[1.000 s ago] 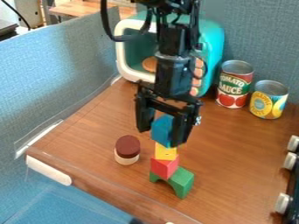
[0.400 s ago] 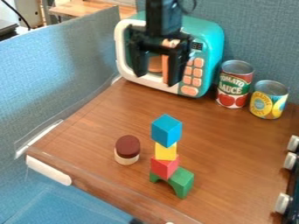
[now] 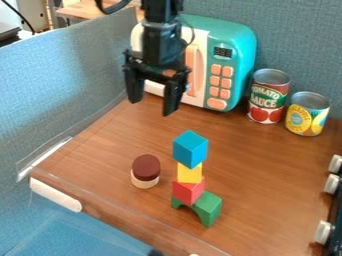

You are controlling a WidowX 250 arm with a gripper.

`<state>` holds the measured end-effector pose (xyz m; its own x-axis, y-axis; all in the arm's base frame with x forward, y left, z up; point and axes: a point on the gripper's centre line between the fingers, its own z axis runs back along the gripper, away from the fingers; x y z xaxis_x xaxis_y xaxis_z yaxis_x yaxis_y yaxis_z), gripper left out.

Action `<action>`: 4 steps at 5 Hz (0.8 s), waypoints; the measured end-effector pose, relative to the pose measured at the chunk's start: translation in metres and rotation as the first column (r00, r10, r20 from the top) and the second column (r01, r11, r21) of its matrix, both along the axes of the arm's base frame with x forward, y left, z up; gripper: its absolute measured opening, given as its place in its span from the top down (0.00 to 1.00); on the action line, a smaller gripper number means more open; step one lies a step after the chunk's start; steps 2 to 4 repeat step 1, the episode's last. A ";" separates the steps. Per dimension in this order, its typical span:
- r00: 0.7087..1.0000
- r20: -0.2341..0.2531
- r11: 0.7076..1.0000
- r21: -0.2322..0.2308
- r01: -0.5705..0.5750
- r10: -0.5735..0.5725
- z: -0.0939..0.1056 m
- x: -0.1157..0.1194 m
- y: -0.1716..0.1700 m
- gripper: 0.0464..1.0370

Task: Put the blue cube on top of the yellow cube in the tower

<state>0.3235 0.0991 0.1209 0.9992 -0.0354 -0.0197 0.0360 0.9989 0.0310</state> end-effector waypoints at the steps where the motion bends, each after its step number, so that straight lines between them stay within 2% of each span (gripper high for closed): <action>1: 0.999 -0.024 1.000 -0.013 0.020 -0.021 -0.008 -0.007 0.001 0.04; 4: 0.999 -0.024 1.000 -0.013 0.020 -0.021 -0.008 -0.007 0.001 0.04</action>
